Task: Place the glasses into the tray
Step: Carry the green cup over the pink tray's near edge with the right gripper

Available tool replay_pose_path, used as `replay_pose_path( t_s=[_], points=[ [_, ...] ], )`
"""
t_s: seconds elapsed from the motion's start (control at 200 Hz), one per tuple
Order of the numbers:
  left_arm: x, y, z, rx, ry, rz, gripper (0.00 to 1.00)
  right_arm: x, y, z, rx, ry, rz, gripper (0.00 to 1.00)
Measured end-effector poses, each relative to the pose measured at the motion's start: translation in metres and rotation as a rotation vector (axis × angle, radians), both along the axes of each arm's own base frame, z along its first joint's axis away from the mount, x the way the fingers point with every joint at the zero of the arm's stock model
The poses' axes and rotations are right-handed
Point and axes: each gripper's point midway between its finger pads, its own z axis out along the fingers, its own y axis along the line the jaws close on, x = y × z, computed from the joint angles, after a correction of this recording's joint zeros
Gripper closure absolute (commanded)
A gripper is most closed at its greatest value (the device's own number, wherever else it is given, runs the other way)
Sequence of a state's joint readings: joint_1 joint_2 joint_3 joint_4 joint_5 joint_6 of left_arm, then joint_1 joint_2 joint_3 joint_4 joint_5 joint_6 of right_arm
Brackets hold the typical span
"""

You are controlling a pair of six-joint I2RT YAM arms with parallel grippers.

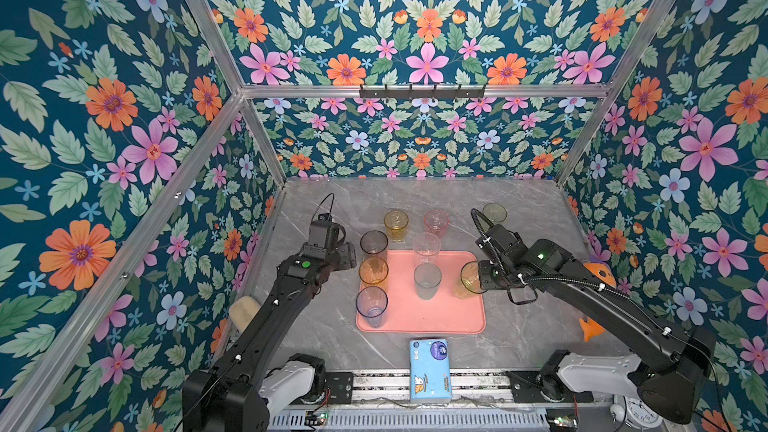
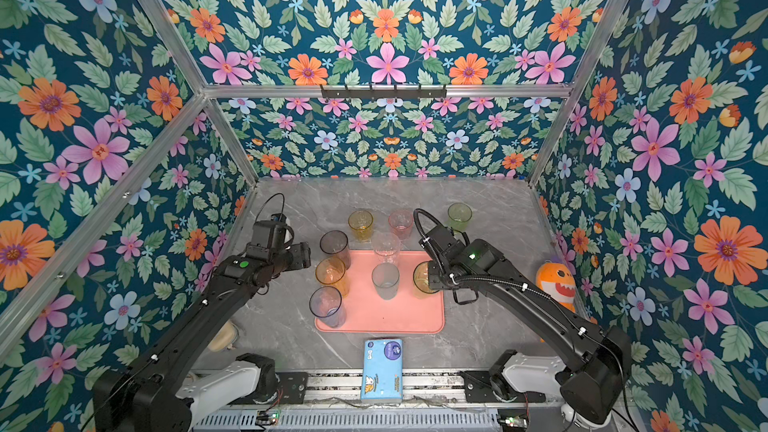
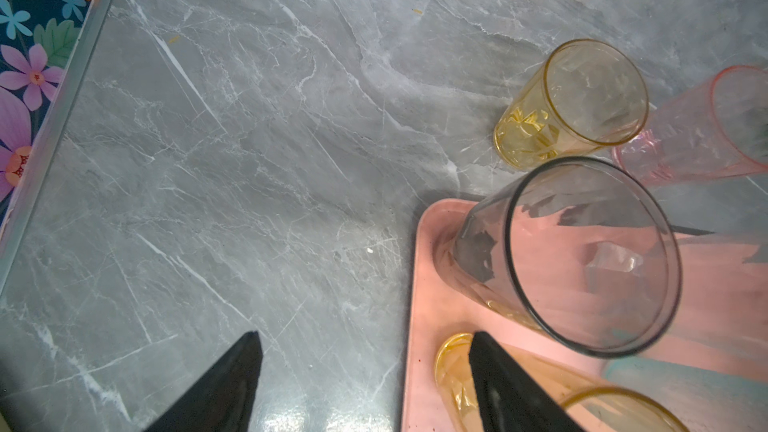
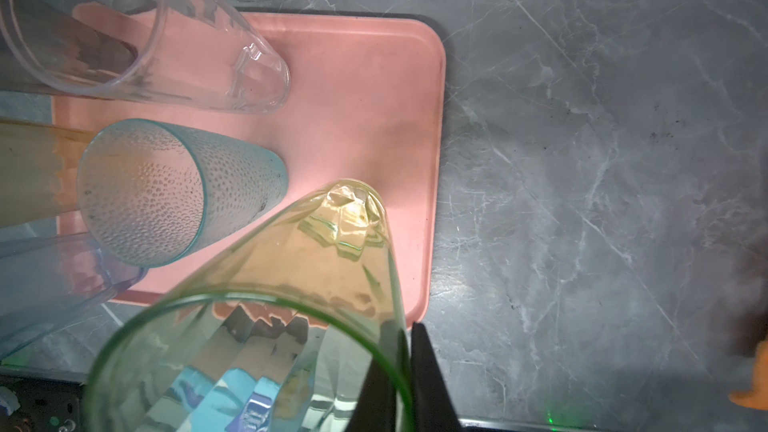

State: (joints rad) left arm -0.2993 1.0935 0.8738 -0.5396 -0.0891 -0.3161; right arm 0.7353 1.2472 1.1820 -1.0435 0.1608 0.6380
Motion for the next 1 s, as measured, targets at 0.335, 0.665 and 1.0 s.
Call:
replay_pose_path(
  t_s=[0.335, 0.665, 1.0],
  points=[
    [0.000, 0.000, 0.002, -0.002, -0.008, 0.000, 0.19, -0.014, 0.025, -0.006, -0.009, 0.020, 0.064, 1.00],
    [-0.001, 0.000, 0.004, -0.004, -0.013, 0.000, 0.18, -0.023, 0.046, -0.013, -0.003, 0.034, 0.095, 1.00],
    [-0.001, 0.000, 0.004, -0.005, -0.014, 0.000, 0.18, -0.029, 0.063, -0.018, -0.009, 0.048, 0.127, 1.00]
  ],
)
